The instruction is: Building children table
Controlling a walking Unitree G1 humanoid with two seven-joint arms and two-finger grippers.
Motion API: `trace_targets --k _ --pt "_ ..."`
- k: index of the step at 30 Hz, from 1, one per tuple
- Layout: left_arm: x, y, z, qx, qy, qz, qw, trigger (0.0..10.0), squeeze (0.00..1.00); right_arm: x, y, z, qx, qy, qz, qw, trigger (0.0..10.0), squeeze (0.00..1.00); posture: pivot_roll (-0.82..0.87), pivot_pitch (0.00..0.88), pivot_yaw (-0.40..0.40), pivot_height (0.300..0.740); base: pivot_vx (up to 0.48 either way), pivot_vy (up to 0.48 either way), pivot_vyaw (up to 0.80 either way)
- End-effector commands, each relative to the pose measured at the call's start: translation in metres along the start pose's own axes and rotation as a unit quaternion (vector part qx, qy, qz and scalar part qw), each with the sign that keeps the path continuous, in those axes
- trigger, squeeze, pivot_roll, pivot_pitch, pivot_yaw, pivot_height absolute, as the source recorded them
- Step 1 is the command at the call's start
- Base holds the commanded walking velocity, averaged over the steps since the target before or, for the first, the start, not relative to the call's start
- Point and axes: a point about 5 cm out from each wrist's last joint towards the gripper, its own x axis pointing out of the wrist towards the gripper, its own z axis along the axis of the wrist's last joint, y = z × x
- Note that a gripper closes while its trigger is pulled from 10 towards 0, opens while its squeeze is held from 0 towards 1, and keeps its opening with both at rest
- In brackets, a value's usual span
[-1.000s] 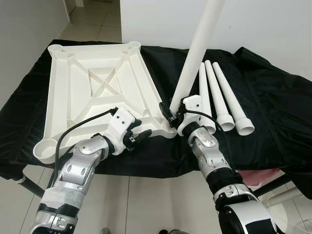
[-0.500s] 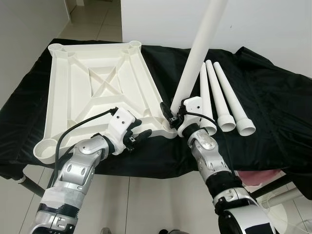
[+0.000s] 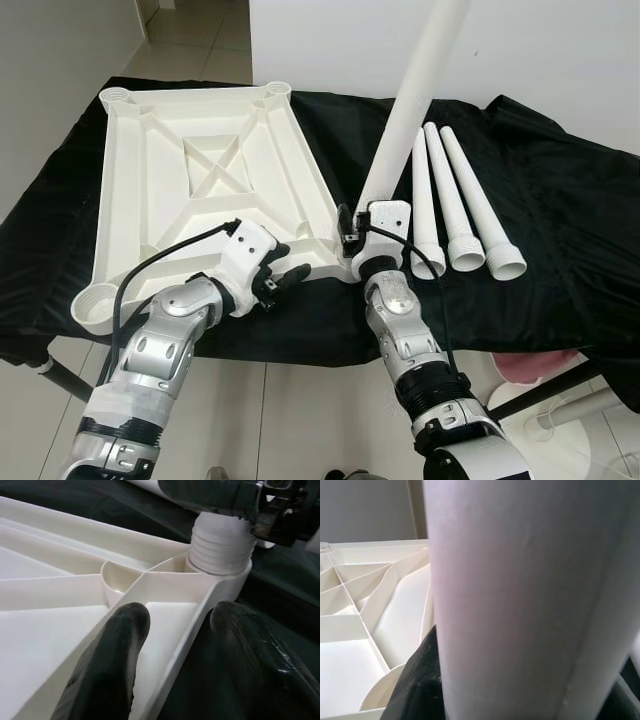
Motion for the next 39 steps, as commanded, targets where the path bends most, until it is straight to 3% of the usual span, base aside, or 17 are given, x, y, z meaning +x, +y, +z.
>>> trace_targets --k 1,5,6,7,8,14,15,16,25,29,33,36,37,39 --pt "0.0 0.001 0.001 -0.001 -0.001 0.014 1.0 10.0 0.0 -0.009 -0.003 -0.021 -0.004 0.054 -0.019 0.998 10.0 0.0 0.04 0.1 -0.074 0.74 0.0 0.0 0.0" --pt "0.0 0.001 0.002 0.0 -0.001 0.015 1.0 10.0 0.0 -0.008 -0.007 -0.017 -0.003 0.039 -0.013 0.999 10.0 0.0 0.04 0.098 -0.077 0.74 0.0 0.0 0.0" --pt "0.0 0.001 0.002 0.0 -0.002 0.015 1.0 10.0 0.0 -0.008 -0.009 -0.016 0.003 0.034 -0.006 0.999 10.0 0.08 0.04 0.097 -0.077 0.74 0.0 0.0 0.0" --pt "0.001 0.002 0.002 0.0 -0.002 0.016 1.0 10.0 0.0 -0.008 -0.009 -0.015 0.006 0.031 -0.002 0.999 10.0 0.08 0.04 0.097 -0.077 0.74 0.0 0.0 0.0" --pt "0.001 0.002 0.002 -0.001 -0.002 0.016 1.0 10.0 0.0 -0.007 -0.01 -0.014 0.011 0.027 0.0 1.0 10.0 1.0 0.04 0.094 -0.078 0.74 0.0 0.0 0.0" --pt "0.004 0.0 0.005 0.0 -0.008 0.014 1.0 10.0 0.0 -0.001 -0.024 0.0 0.03 -0.009 0.034 0.999 10.0 1.0 0.04 0.094 -0.078 0.74 0.0 0.0 0.0" --pt "0.005 0.0 0.005 0.0 -0.008 0.013 1.0 10.0 0.0 0.0 -0.025 0.002 0.03 -0.011 0.046 0.998 10.0 0.58 0.04 0.094 -0.078 0.74 0.0 0.0 0.0" --pt "0.006 -0.001 0.005 0.0 -0.009 0.012 1.0 10.0 0.0 0.002 -0.027 0.004 0.027 -0.017 0.062 0.998 10.0 0.0 0.03 0.086 -0.076 0.74 0.0 0.0 0.0" --pt "0.009 -0.003 0.006 -0.001 -0.012 0.008 1.0 10.0 0.0 0.007 -0.031 0.013 0.006 -0.027 0.164 0.986 10.0 0.0 0.03 0.084 -0.077 0.74 0.0 0.0 0.0" --pt "0.009 -0.003 0.006 -0.001 -0.012 0.008 1.0 10.0 0.0 0.008 -0.032 0.014 0.005 -0.03 0.173 0.984 10.0 0.0 0.03 0.084 -0.077 0.74 0.0 0.0 0.0" --pt "0.01 -0.003 0.007 -0.001 -0.014 0.007 1.0 10.0 0.0 0.017 -0.04 0.022 -0.032 -0.027 0.267 0.963 10.0 0.0 0.03 0.079 -0.075 0.74 0.0 0.0 0.0" --pt "0.01 -0.003 0.007 -0.002 -0.014 0.006 1.0 10.0 0.0 0.018 -0.042 0.022 -0.034 -0.021 0.284 0.958 10.0 0.0 0.03 0.078 -0.074 0.74 0.0 0.0 0.0" --pt "0.011 -0.005 0.007 0.0 -0.013 0.001 1.0 10.0 0.0 0.018 -0.044 0.02 -0.038 -0.012 0.298 0.954 7.8 0.0 0.03 0.077 -0.075 0.74 0.0 0.0 0.0" --pt "0.011 -0.007 0.006 0.001 -0.013 -0.002 1.0 10.0 0.0 0.018 -0.045 0.019 -0.04 -0.005 0.307 0.951 7.8 0.0 0.03 0.078 -0.073 0.74 0.0 0.0 0.0"
